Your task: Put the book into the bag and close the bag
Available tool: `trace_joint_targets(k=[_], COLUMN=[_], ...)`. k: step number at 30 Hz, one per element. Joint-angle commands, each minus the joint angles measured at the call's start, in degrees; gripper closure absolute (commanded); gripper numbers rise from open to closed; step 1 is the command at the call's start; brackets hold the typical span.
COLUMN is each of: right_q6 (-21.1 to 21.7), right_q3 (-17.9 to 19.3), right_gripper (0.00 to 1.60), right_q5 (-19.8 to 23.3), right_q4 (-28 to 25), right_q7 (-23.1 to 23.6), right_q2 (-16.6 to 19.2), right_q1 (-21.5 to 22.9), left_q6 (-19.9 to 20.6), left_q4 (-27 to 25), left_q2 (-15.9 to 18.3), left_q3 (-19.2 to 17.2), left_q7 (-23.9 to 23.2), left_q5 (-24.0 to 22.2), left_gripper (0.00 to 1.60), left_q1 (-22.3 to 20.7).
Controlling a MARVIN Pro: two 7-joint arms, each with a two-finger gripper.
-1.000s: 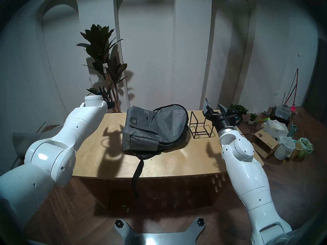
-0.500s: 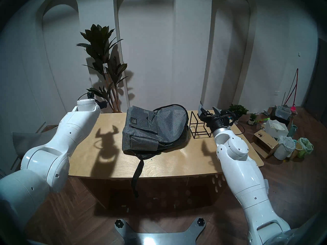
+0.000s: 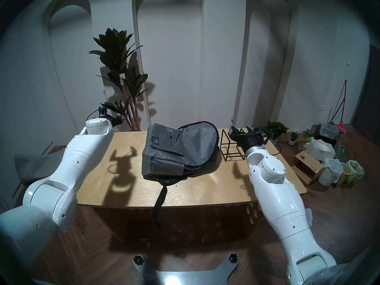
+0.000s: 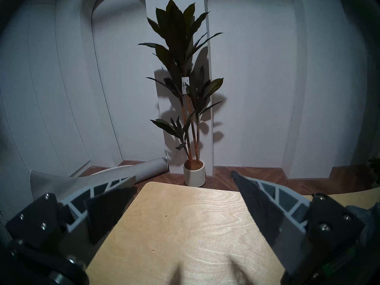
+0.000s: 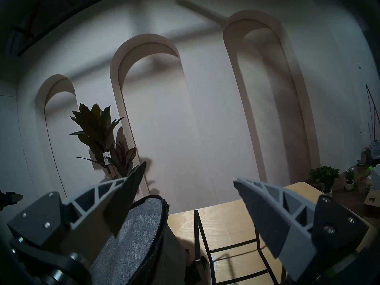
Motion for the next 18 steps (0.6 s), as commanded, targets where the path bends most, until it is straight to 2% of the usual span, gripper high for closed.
trace_joint_targets(k=[1, 18], right_q6=[0.53, 3.46], right_q3=[0.02, -0.78], right_gripper=[0.00, 0.00], right_q5=[-0.47, -2.03], right_q4=[-0.30, 0.99], right_q7=[-0.99, -4.19], right_q2=[-0.21, -0.91], right_q1=[2.59, 5.11], left_q6=[-3.28, -8.72], left_q4=[-5.59, -16.70], left_q2=[1.76, 4.68], left_q3=[-0.51, -1.77], left_q7=[-0.85, -3.22], left_q5=[0.32, 0.79], left_gripper=[0.00, 0.00], left_q1=[1.64, 8.93])
